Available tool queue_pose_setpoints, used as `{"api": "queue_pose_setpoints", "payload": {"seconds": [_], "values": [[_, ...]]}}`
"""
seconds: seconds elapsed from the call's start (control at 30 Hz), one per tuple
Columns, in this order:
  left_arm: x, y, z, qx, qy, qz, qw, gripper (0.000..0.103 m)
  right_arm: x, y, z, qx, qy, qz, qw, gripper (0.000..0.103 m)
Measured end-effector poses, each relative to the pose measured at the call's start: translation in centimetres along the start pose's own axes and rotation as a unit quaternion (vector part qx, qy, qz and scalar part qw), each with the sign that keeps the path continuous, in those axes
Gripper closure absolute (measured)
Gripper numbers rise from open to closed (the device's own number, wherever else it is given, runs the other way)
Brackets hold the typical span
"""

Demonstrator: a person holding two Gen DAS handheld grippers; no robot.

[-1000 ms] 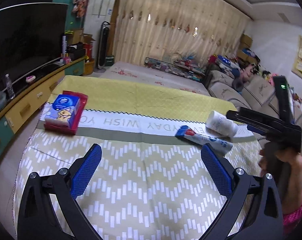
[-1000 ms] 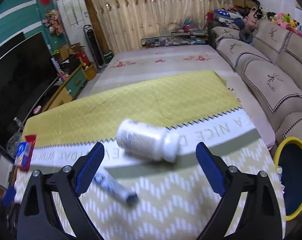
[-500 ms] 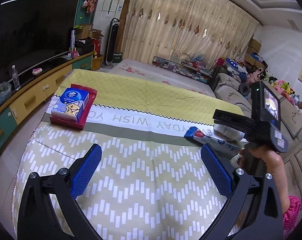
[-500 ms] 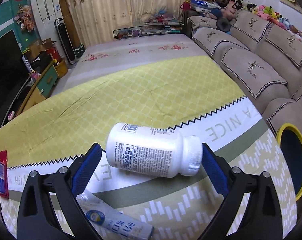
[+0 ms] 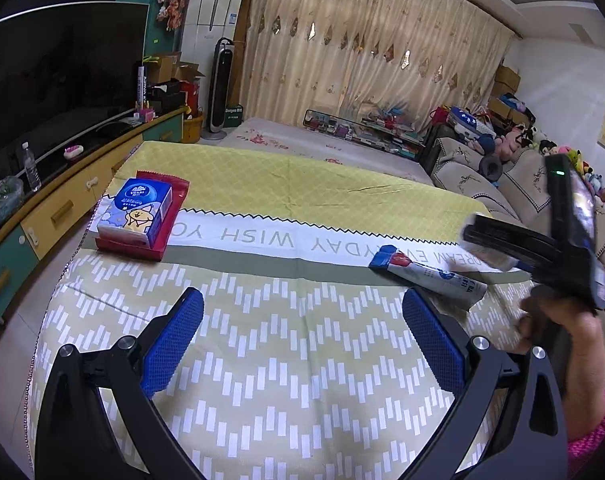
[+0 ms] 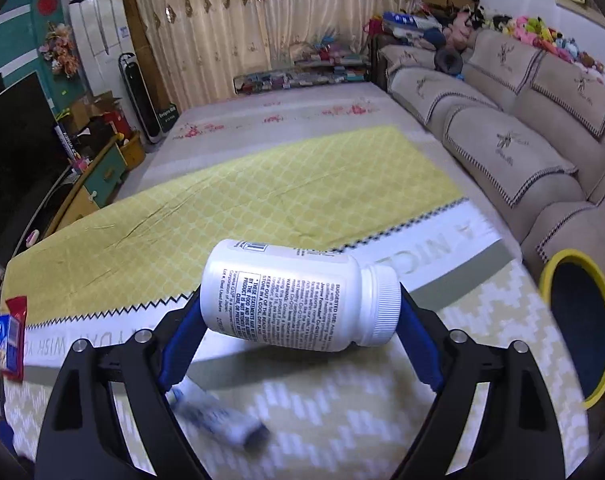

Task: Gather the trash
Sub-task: 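Carry the white pill bottle over the yellow bin and open the right gripper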

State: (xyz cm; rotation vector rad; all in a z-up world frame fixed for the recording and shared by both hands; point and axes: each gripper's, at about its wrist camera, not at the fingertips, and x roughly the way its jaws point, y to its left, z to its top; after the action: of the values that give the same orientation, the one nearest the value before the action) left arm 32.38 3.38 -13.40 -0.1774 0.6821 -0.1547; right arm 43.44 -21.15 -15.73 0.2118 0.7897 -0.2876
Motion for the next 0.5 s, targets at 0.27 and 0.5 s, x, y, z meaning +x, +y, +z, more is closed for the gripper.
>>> {"api": "queue_pose_setpoints", "payload": {"seconds": [0.27, 0.5], "values": [[-0.4, -0.8, -0.1, 0.012, -0.005, -0.005, 0.9999, 0.005, -6.0, -8.9, -2.0, 0.029, -0.055, -0.031, 0.998, 0.021], [-0.7, -1.2, -0.2, 0.02, -0.011, -0.012, 0.9997, 0.005, -8.8, -19.3, -3.5, 0.095, -0.083, -0.114, 0.985, 0.021]]}}
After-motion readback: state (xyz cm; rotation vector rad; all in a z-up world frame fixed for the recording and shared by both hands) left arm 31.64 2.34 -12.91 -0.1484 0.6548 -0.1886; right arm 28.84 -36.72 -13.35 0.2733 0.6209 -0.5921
